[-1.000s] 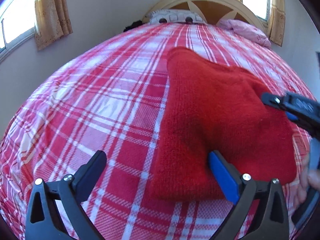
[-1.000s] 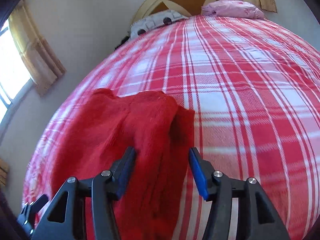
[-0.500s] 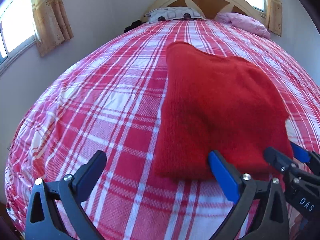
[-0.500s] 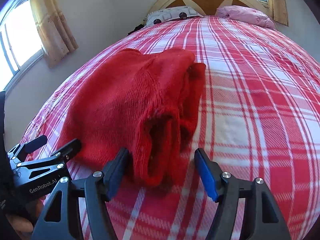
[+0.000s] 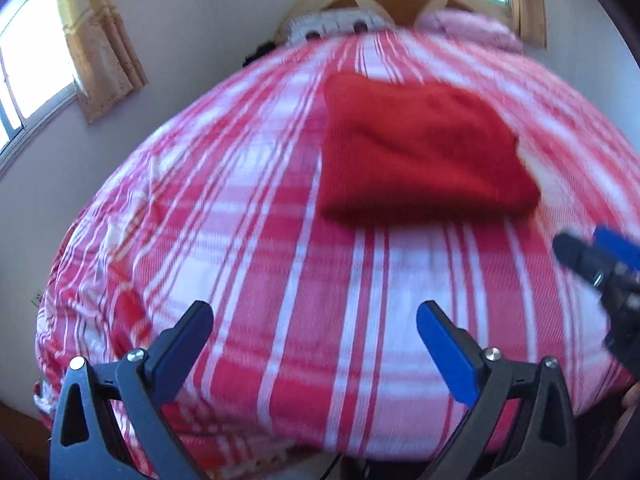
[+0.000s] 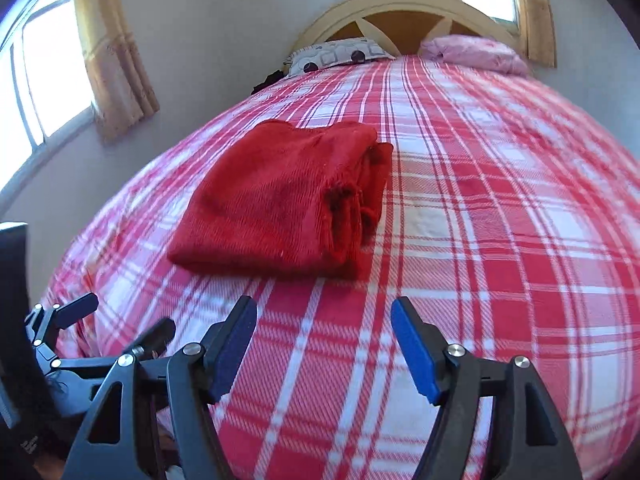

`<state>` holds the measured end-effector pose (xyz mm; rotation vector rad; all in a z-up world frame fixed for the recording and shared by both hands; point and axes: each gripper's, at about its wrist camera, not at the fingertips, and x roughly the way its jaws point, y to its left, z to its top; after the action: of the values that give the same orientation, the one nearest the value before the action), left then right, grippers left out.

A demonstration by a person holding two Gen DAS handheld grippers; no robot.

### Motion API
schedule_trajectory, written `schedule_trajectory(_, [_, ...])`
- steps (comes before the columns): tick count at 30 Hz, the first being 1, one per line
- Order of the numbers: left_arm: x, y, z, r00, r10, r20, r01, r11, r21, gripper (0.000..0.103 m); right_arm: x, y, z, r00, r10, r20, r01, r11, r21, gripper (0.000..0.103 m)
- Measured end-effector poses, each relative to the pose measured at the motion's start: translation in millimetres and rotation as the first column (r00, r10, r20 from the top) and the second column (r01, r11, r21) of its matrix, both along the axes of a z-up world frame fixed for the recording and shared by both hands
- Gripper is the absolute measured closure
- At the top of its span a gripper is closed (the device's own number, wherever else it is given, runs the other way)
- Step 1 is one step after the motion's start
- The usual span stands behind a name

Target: Fold small clothes

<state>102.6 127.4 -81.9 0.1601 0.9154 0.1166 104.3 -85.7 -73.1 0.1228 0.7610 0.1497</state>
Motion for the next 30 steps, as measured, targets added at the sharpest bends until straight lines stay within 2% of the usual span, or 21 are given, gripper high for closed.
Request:
schedule_trajectory(2, [-9, 1, -6, 1.000, -0.004, -0.020, 0.004, 1.000, 0.022, 0.000, -10, 7, 3, 1.000, 0.010, 0.016, -0.008, 0.997, -0.072, 0.033])
schedule_trajectory(5, [-23, 3, 0, 1.000, -0.007, 0.006, 0.007, 1.000, 0.030, 0.000, -31, 18, 16, 0.997, 0.050, 0.065, -0.040, 0.987, -0.157, 0.033])
schedule_trajectory(9, [-45, 6, 42, 0.994, -0.019, 0.111, 0.019, 1.000, 0.001, 0.000, -63, 30, 49, 0.981, 0.102, 0.164, -0.063, 0.972, -0.226, 0.033])
schedule_trajectory(11, [-55, 5, 67, 0.985, -0.022, 0.171, 0.025, 1.000, -0.014, 0.000, -79, 28, 72, 0.968, 0.115, 0.222, -0.075, 0.980, -0.184, 0.033])
schedule_trajectory(14, [-77, 4, 108, 0.958, -0.047, 0.284, 0.062, 0.997, -0.044, 0.000, -100, 19, 109, 0.951, 0.103, 0.292, -0.089, 0.994, -0.059, 0.032])
schedule_trajectory(18, [-103, 0, 145, 0.915, -0.057, 0.399, 0.057, 0.998, 0.011, 0.000, -116, 10, 149, 0.943, 0.067, 0.326, -0.095, 0.993, 0.073, 0.028])
schedule_trajectory(20, [-110, 4, 153, 0.903, -0.045, 0.428, 0.045, 0.999, 0.011, 0.000, -123, 5, 163, 0.938, 0.039, 0.345, -0.085, 0.989, 0.121, 0.026])
schedule_trajectory(25, [-124, 12, 170, 0.891, -0.013, 0.454, 0.053, 0.996, -0.075, 0.000, -140, -6, 171, 0.912, -0.065, 0.404, -0.009, 0.984, 0.177, 0.022])
schedule_trajectory(28, [-128, 12, 172, 0.883, -0.005, 0.470, 0.051, 0.995, -0.085, 0.000, -146, -11, 168, 0.901, -0.110, 0.420, 0.025, 0.979, 0.201, 0.021])
schedule_trajectory(30, [-131, 9, 173, 0.875, -0.006, 0.485, 0.050, 0.996, -0.079, 0.000, -151, -13, 170, 0.887, -0.140, 0.440, 0.062, 0.981, 0.186, 0.021])
